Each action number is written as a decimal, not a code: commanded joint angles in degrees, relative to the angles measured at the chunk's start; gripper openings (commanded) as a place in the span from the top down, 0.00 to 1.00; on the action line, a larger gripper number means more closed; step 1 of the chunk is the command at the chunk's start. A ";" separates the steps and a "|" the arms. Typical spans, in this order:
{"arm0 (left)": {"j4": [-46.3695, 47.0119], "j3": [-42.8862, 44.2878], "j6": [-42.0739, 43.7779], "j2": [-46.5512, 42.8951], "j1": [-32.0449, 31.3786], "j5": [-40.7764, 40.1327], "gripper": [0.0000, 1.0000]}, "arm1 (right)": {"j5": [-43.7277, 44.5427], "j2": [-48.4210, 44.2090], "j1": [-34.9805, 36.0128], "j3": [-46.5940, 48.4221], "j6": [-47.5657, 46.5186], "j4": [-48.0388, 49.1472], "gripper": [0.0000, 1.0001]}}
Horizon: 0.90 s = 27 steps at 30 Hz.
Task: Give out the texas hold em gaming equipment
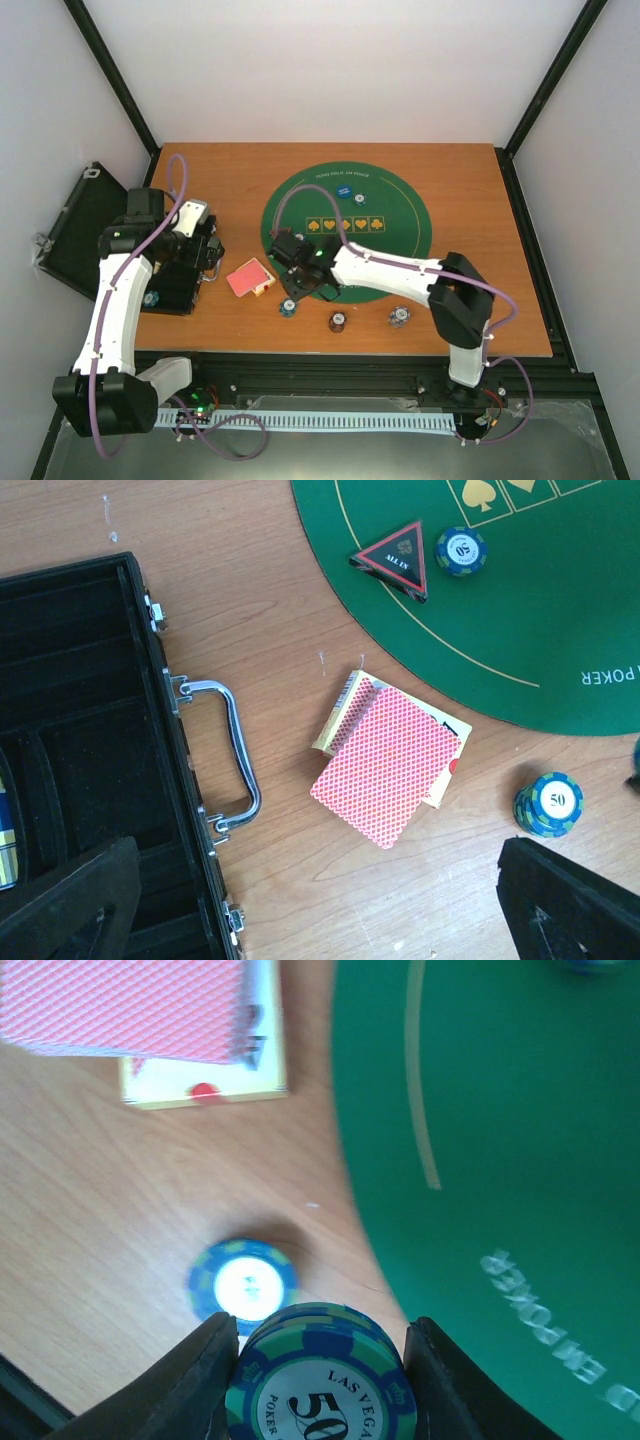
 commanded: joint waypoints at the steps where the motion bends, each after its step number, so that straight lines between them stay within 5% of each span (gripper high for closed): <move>1: -1.16 2.58 1.18 -0.88 0.39 0.99 0.00 | 2.89 -6.74 -5.68 -5.97 -0.08 -0.54 0.71; 11: -1.20 2.66 1.25 -0.82 0.35 0.90 0.00 | 1.95 -15.92 -18.84 -23.34 -0.38 4.72 0.72; 27: -2.06 3.88 1.72 -0.73 0.39 0.87 0.00 | 0.96 -10.67 -25.55 -26.87 -1.20 10.07 0.71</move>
